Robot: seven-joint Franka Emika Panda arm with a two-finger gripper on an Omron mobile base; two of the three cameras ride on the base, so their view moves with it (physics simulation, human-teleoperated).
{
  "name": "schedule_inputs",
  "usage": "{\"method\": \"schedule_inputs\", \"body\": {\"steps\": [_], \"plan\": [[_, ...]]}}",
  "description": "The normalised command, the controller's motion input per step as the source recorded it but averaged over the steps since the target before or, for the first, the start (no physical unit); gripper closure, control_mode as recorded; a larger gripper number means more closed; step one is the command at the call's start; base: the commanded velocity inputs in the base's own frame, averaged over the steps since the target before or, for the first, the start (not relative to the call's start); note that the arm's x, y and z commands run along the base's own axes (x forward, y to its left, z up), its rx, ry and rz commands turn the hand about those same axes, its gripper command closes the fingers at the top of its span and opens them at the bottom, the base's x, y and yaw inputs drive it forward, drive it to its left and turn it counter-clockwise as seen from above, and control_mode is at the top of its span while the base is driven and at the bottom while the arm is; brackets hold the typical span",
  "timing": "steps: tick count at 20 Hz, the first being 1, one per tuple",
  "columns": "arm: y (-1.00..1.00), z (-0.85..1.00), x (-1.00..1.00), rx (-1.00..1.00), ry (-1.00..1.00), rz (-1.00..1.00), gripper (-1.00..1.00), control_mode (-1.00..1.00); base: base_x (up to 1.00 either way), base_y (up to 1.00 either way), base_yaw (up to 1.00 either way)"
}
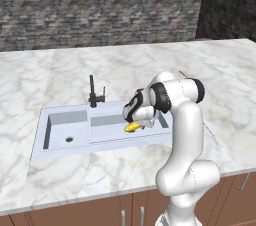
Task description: Turn on the sink faucet. Then move the corn from the counter to the sink. Turn off the sink. Move the vegetable from the sink to the pot next to the stove. Finally move the pot to the front right burner.
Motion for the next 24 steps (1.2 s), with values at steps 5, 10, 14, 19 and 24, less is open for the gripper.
{"method": "schedule_inputs", "body": {"steps": [5, 10, 14, 19, 24], "plan": [[-0.01, 0.19, 0.05, 0.0, 0.01, 0.0, 1.0, -1.0, 0.0, 0.0, 0.0], [-0.03, 0.91, -0.05, 0.0, -0.04, 0.0, 1.0, -1.0, 0.0, 0.0, 0.0], [-0.11, 0.97, -0.13, 0.0, 0.0, 0.0, 1.0, -1.0, 0.0, 0.0, 0.0], [-0.19, 0.89, -0.2, 0.0, 0.0, 0.0, 1.0, -1.0, 0.0, 0.0, 0.0], [-0.24, 0.67, -0.45, 0.0, 0.0, 0.0, 1.0, -1.0, 0.0, 0.0, 0.0]]}}
